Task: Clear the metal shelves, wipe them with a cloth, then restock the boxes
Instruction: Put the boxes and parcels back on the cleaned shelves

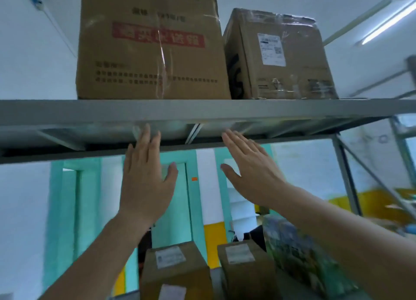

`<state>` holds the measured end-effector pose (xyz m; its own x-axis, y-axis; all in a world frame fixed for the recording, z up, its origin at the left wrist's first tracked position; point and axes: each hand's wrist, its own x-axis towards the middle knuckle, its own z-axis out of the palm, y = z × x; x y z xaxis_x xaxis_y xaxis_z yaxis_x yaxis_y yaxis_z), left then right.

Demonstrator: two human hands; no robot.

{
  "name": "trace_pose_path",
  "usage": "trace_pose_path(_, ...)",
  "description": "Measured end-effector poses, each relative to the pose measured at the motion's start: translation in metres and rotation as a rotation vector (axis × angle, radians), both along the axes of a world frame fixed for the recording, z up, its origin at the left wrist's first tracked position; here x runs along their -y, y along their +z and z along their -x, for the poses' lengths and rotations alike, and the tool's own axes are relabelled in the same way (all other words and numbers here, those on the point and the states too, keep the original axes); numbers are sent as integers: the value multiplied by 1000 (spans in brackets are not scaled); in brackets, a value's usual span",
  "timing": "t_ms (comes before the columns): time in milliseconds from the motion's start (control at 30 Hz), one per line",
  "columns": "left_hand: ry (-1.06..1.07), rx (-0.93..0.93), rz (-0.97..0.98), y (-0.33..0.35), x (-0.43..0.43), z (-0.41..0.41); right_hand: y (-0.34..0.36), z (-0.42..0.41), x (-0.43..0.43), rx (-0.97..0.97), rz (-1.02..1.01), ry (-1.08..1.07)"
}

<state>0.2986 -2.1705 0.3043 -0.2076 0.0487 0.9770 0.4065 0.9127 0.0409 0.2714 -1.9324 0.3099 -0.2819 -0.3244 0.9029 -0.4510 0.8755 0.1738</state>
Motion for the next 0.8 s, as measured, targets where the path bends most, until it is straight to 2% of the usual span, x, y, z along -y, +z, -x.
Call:
trace_pose_path(133, -524, 236, -77, -106, -89, -10, -130, -69, -46, 80, 219, 87)
trace_pose_path(267, -942, 574, -77, -235, -178, -55, -301, -159, -106, 249, 507, -140)
trace_pose_path(367, -1160, 904, 90, -323, -227, -109, -401, -243, -123, 440, 817, -443)
trace_pose_path(533, -1381, 1333, 234, -433, -258, -225, -486, -428, -96, 522, 1183, -759)
trace_pose_path(600, -1471, 1481, 414, -479, -255, -301, -527, -524, -60, 538, 1365, -925)
trace_pose_path(800, -1596, 1754, 837, -558, -235, -465, -592, -697, 41, 475, 1782, -1233)
